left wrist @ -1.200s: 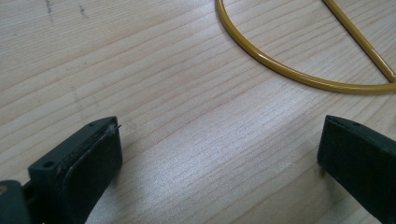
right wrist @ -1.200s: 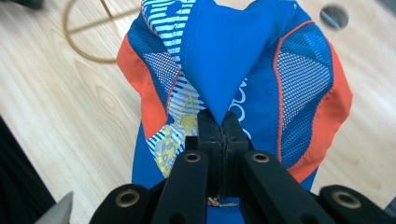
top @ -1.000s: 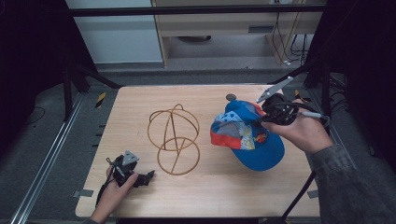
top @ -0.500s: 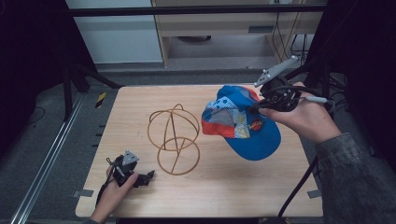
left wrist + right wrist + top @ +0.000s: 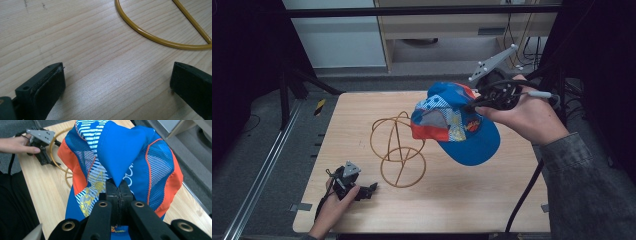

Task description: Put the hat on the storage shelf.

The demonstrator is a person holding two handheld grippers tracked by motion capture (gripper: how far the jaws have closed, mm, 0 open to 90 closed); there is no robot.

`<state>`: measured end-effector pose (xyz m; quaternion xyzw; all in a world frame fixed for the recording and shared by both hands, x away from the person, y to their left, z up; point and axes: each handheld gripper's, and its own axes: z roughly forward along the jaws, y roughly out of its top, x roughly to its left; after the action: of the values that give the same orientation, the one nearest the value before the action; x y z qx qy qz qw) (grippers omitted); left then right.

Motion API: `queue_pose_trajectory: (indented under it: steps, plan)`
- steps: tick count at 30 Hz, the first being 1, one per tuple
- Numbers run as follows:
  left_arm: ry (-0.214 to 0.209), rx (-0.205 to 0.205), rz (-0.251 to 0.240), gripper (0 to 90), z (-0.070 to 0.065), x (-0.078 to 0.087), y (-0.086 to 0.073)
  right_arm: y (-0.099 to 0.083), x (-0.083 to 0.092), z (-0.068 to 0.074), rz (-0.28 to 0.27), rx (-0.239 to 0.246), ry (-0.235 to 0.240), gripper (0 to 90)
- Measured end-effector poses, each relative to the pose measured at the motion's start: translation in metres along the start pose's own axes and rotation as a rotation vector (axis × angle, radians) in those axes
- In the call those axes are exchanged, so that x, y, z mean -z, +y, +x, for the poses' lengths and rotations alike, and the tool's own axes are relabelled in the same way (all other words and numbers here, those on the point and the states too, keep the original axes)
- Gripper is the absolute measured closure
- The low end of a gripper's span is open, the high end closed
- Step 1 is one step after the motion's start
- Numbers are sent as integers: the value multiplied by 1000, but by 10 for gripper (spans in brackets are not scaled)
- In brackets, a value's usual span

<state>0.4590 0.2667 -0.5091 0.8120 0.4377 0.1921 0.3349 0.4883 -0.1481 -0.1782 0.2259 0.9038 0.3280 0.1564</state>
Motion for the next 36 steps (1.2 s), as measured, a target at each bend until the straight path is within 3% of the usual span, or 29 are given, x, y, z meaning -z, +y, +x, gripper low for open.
queue_pose_trajectory:
  steps: [20, 36]
  plan:
    - [0, 0, 0, 0, 0, 0, 0, 23, -8, 12, -53, 39, 22, 900]
    - [0, -3, 0, 0, 0, 0, 0, 66, -43, 25, -88, 92, 62, 900]
